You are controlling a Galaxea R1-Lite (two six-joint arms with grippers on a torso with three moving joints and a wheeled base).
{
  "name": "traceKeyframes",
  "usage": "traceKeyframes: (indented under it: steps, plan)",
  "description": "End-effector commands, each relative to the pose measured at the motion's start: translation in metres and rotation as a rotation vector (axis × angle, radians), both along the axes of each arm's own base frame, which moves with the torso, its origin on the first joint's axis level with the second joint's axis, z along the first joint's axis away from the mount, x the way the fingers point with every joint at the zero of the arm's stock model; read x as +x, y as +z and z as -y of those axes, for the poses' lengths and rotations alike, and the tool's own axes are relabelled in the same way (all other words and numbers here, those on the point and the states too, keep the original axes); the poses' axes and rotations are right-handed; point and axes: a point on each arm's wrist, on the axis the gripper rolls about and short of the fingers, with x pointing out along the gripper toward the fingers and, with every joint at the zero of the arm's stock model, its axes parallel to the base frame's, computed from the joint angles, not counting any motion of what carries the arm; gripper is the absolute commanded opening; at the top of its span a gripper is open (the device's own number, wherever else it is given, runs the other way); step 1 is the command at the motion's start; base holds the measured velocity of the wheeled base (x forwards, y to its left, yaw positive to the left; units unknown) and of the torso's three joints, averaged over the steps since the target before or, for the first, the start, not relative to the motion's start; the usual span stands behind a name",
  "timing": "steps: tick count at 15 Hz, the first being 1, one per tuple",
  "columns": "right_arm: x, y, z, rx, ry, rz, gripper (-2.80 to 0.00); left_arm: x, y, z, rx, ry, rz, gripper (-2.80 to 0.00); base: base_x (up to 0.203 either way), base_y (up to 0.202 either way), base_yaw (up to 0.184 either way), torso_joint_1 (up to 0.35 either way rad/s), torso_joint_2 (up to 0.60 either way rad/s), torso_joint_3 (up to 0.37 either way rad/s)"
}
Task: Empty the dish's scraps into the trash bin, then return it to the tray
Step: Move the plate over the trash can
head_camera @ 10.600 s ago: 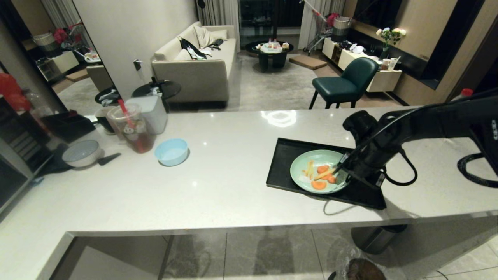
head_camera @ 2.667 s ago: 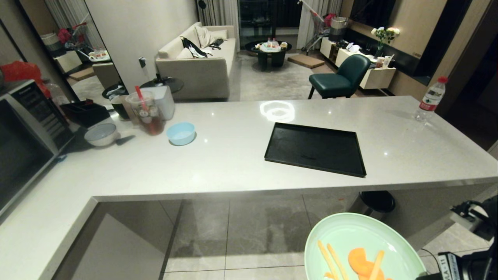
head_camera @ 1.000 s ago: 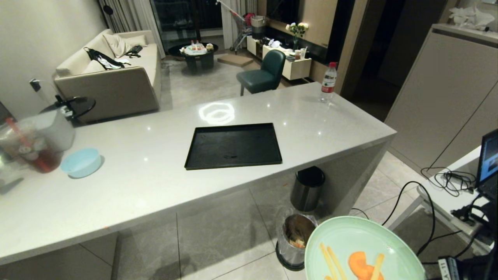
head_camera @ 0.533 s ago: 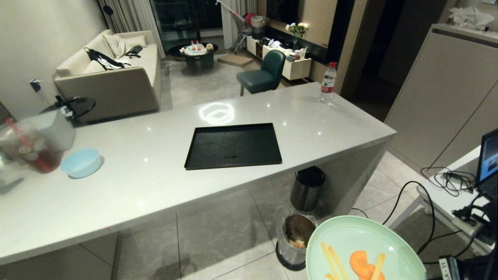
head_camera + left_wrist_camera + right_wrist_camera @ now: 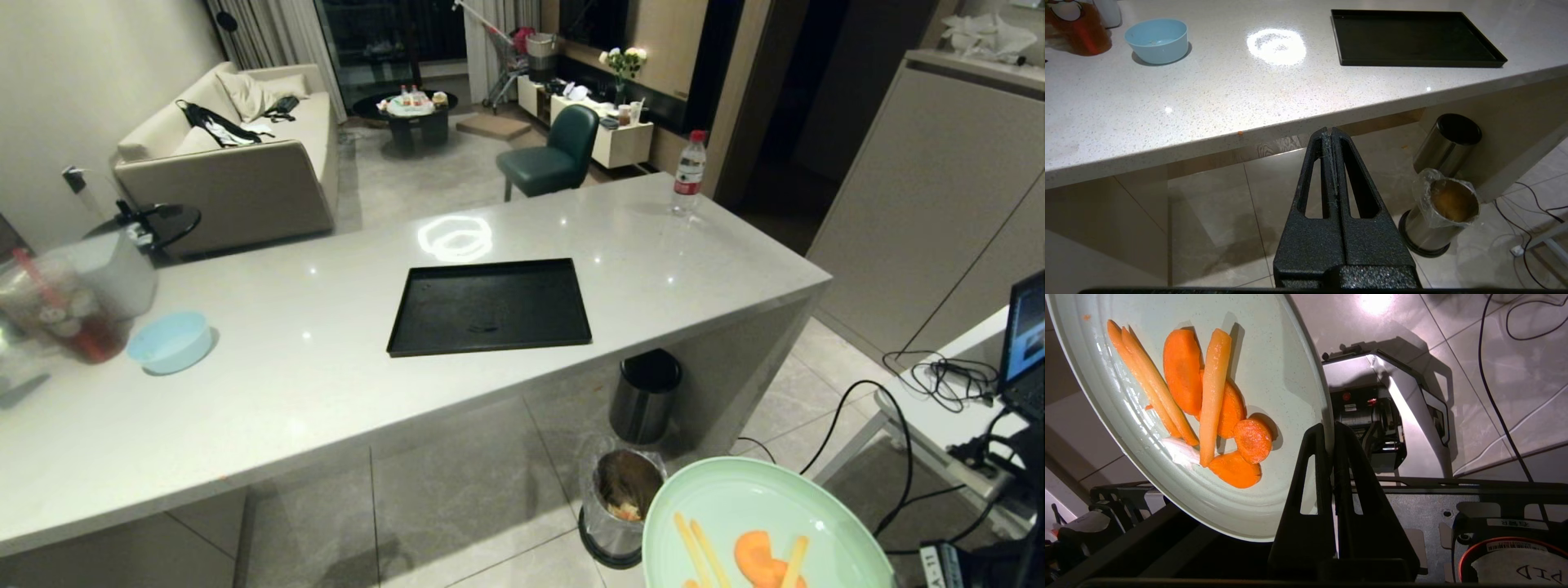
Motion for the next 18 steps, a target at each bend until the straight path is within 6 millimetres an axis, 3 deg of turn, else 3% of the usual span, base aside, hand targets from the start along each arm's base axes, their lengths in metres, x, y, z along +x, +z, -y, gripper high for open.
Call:
traceKeyframes:
  steps: [1, 18]
  plan:
    - [-0.0021, -0.0039, 0.0007, -0.003, -0.002, -0.016, -2.8, 0.0001, 0.0001, 0.0, -0.001, 0.0, 0.0, -2.8, 0.0, 0.0, 0.0, 0.0, 0.0, 0.0]
    - [-0.0027, -0.0064, 0.0008, -0.007, 0.003, -0.022, -2.8, 0.0001, 0.0001, 0.0, -0.001, 0.001, 0.0, -2.8, 0.0, 0.0, 0.0, 0.0, 0.0, 0.0]
